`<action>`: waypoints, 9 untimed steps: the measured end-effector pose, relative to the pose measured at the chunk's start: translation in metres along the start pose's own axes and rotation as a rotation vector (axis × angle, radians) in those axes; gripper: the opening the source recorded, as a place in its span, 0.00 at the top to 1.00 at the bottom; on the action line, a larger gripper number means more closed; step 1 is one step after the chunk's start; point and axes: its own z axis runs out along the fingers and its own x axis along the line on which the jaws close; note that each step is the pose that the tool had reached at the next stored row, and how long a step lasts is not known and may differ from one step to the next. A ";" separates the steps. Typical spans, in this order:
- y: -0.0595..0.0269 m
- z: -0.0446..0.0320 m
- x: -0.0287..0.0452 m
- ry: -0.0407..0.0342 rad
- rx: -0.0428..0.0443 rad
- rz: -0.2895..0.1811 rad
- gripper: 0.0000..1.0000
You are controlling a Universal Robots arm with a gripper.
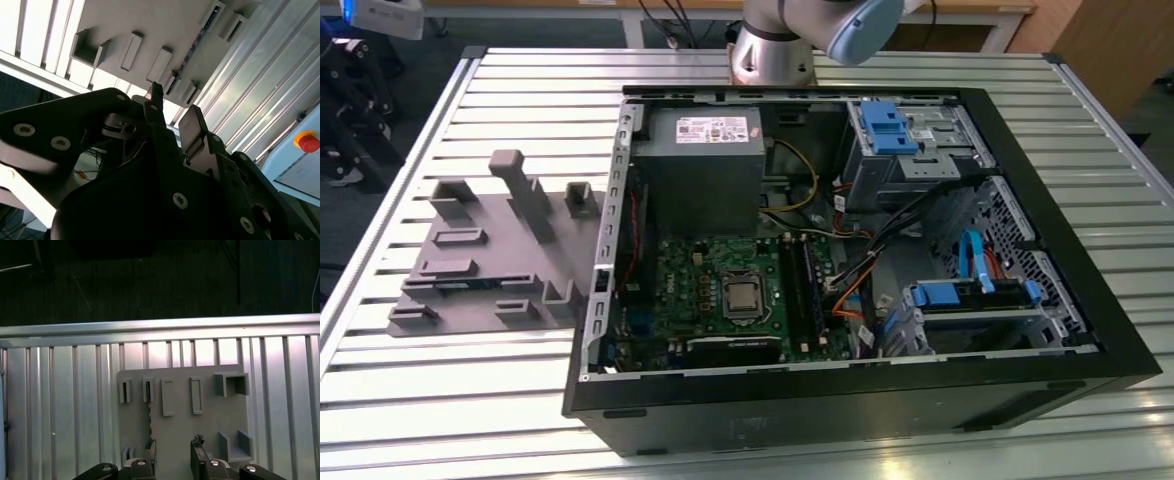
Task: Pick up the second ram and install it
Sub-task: 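Pick up the second ram and move it above second insertion slot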
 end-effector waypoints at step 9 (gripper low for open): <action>-0.0009 0.0088 0.0016 0.0002 -0.0003 0.000 0.59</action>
